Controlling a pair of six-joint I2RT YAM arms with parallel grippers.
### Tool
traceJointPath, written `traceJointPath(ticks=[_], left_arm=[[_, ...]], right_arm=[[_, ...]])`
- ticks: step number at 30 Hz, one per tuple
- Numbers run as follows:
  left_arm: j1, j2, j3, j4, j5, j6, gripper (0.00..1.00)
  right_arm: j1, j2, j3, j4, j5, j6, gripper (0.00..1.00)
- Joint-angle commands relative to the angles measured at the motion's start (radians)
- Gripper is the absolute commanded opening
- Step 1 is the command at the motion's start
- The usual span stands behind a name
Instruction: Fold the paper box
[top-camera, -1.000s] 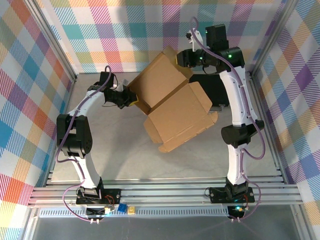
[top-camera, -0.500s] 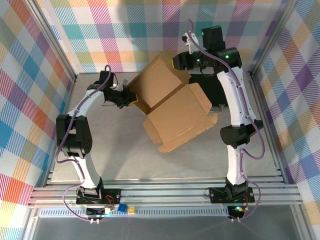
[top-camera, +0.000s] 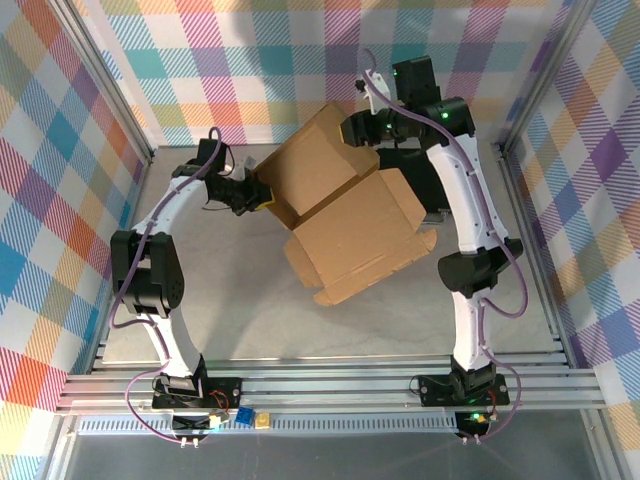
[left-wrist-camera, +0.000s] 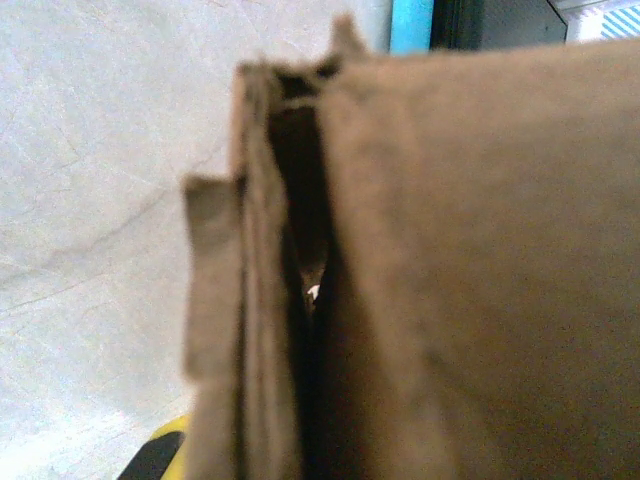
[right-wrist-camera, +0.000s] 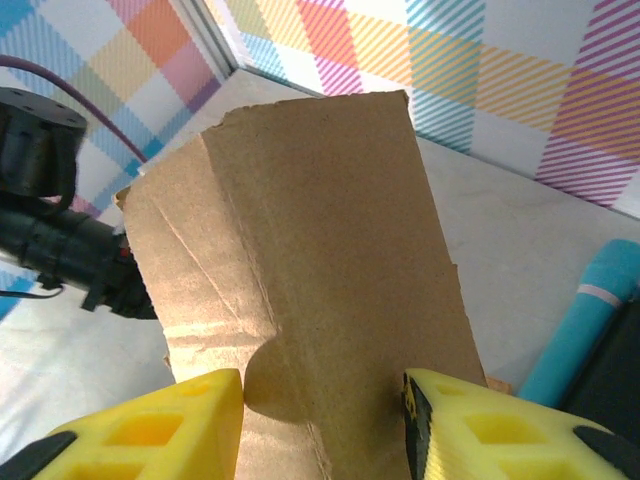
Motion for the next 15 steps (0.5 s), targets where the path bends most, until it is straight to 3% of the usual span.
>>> traceJointPath(ticks=[1,7,15], left_arm=[[0.005,-0.054,0.037,-0.028,0.026,0.028,0.0],[0.005,-0.062,0.041,-0.039,0.023,0.039,0.0],[0.005,-0.077,0.048,-0.053,0.015,0.057,0.0]], right_arm=[[0.026,0.016,0.014,-0.023,0.116,-0.04,0.44],[0.069,0.039,0.026,-0.023,0.279,-0.082,0.47],[0.096,0.07,0.046,-0.022,0.4,-0.09,0.47]])
